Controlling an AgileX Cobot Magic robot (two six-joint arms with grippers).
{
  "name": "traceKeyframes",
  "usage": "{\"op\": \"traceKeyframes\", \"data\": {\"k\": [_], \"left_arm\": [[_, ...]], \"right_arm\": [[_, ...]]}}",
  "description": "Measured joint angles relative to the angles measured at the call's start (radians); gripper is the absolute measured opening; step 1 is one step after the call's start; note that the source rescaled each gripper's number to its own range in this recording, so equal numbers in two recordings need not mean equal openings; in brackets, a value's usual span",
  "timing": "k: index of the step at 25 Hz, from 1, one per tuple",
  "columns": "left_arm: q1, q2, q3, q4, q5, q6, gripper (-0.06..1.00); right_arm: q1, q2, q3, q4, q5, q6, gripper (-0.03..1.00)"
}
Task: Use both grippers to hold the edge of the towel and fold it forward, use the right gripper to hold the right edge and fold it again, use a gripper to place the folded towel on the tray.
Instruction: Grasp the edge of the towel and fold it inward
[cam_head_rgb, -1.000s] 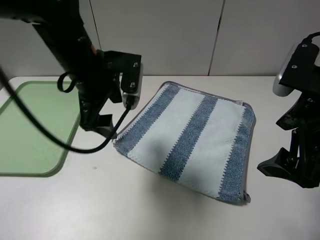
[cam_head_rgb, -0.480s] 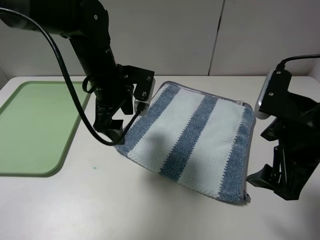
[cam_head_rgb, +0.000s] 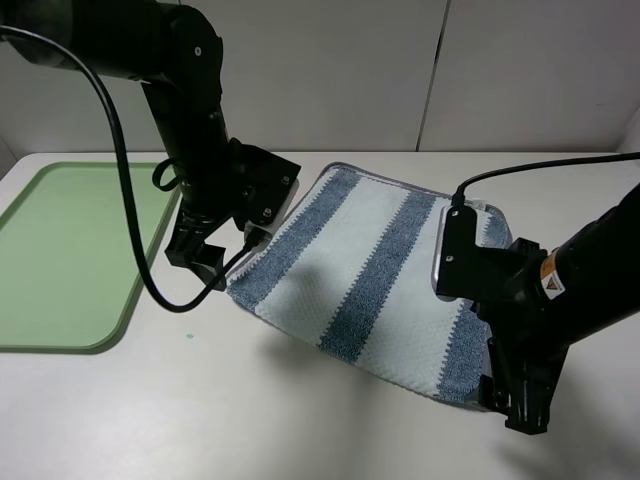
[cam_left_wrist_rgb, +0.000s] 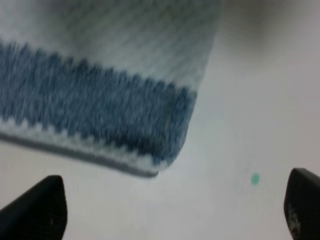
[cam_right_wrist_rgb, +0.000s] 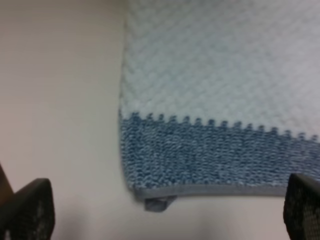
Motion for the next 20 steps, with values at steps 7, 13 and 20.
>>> {"op": "traceKeyframes", "data": {"k": [7,13,20], "left_arm": [[-0.071,0.000,0.016,0.028,-0.024,-0.011,0.86],[-0.073,0.000,0.017,0.076,-0.024,-0.068,0.86],[-0.073,0.000,0.025,0.079,-0.074,-0.141,0.86]], "right_arm": [[0.024,0.065,0.000,-0.020,-0.033,0.030,1.00],[0.024,0.105,0.000,-0.020,-0.074,0.030,1.00],[0.024,0.193,0.000,-0.018,-0.114,0.030,1.00]]}}
